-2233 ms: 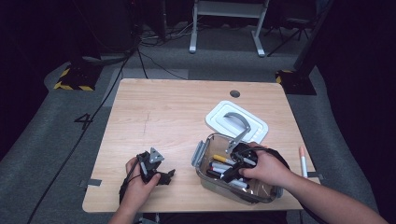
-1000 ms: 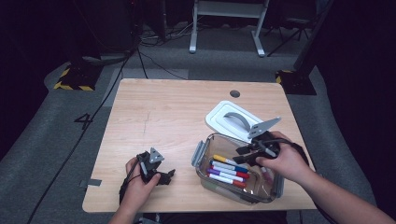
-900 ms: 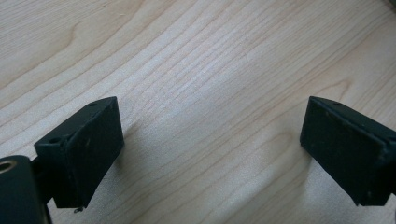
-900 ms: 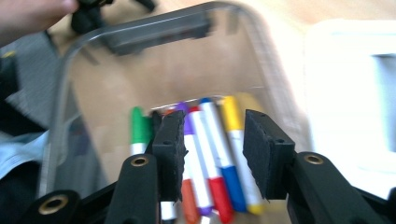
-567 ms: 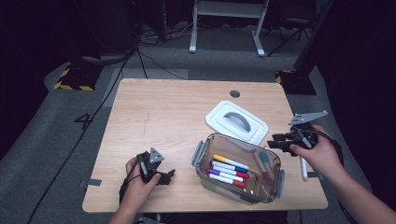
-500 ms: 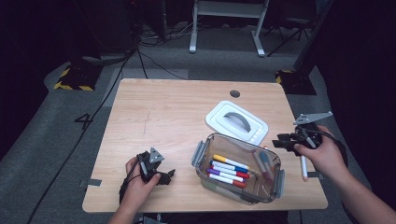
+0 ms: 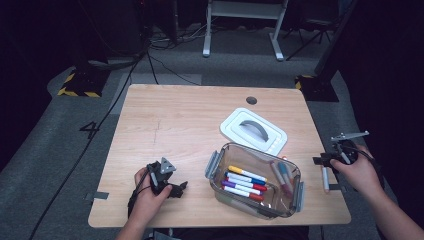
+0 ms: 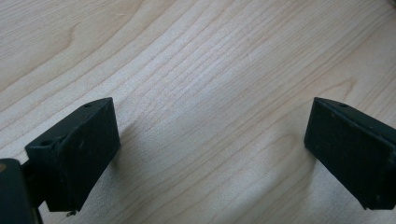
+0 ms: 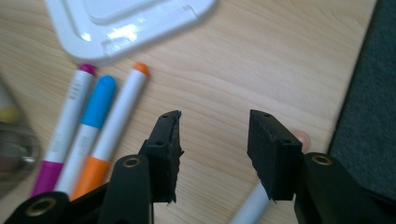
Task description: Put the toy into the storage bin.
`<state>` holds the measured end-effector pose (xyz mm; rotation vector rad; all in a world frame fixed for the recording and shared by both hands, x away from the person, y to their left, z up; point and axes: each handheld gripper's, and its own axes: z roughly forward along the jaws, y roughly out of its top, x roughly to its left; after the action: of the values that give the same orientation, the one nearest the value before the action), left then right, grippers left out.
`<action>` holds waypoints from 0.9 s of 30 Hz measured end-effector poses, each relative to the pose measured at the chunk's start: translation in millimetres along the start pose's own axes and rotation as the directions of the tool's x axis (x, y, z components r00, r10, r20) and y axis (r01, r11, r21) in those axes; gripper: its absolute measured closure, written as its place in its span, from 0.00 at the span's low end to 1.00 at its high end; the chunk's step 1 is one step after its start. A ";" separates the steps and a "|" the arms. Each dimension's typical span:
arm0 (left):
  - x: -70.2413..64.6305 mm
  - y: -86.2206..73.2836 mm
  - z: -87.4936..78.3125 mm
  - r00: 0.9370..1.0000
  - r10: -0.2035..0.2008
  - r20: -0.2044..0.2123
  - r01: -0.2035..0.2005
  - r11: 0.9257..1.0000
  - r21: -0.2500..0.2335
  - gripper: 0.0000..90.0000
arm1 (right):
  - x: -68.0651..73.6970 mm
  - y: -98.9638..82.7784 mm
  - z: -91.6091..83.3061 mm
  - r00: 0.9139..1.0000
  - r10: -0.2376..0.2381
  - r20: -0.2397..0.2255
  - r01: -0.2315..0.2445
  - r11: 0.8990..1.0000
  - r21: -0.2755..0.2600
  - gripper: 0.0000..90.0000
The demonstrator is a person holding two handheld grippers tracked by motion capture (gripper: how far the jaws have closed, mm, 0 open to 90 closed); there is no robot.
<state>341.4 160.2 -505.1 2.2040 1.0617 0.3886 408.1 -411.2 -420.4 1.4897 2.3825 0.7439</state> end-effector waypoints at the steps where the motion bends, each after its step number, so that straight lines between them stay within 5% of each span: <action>1: 0.0 0.0 0.0 1.000 0.000 0.000 0.000 1.000 0.000 0.04 | -3.8 -3.2 3.0 1.000 0.002 0.007 -0.002 1.000 0.009 0.60; 12: 0.1 0.0 -0.1 1.000 0.001 -0.002 -0.001 1.000 0.000 0.04 | -21.0 -27.1 24.6 0.997 0.045 0.056 -0.049 0.996 0.076 0.57; 20: 0.0 0.0 0.0 1.000 0.000 0.000 0.000 1.000 0.000 0.04 | -21.3 -35.3 31.7 0.998 -0.009 0.067 -0.001 0.990 0.140 0.84; 27: 0.0 0.0 0.0 1.000 0.000 0.000 0.000 1.000 0.000 0.04 | -20.5 -35.7 31.5 0.998 -0.001 0.066 -0.008 0.991 0.133 0.86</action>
<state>341.4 160.2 -505.1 2.2039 1.0623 0.3886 404.1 -432.7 -467.4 1.5435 2.4221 0.5368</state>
